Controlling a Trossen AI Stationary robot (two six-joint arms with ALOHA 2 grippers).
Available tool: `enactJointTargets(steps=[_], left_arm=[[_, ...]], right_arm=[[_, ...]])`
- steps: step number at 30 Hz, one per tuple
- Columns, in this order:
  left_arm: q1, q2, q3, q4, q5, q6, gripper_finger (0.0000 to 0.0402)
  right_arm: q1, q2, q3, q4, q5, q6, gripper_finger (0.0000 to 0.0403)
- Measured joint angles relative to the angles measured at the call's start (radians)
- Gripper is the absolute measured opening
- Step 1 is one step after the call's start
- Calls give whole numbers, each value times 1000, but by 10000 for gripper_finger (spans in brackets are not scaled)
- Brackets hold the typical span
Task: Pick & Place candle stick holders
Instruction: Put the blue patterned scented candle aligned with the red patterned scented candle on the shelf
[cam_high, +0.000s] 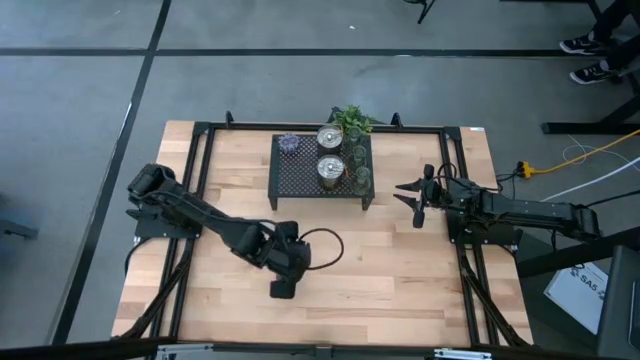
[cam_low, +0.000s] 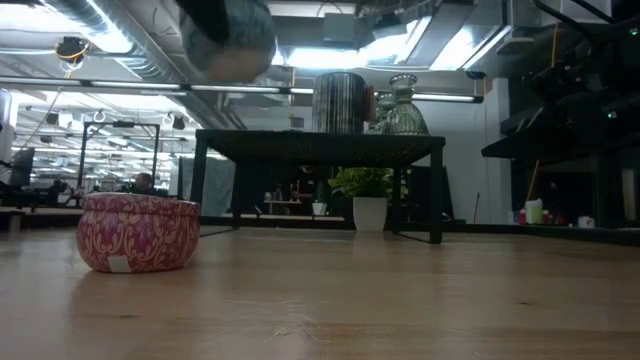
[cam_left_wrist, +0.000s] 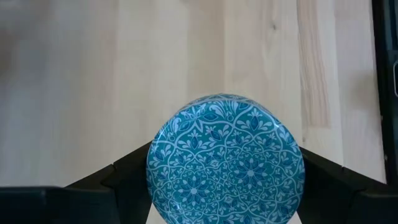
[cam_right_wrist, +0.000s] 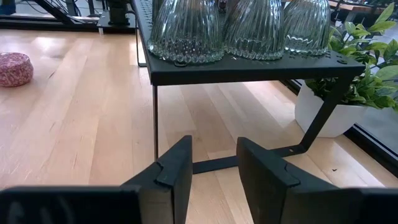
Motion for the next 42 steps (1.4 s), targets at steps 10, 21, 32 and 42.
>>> enactJointTargets(steps=[10,21,32,42], left_arm=[[19,-115,0,-4,-30,-4,296],[161,-142,0,-83,-18,87,298],[371,-142,0,-200,-39,143,298],[513,-142,0,-243,-34,167,299]], right_arm=[[0,0,0,0,0,0,128],[0,0,0,0,0,0,128],[0,0,0,0,0,0,128],[0,0,0,0,0,0,128]])
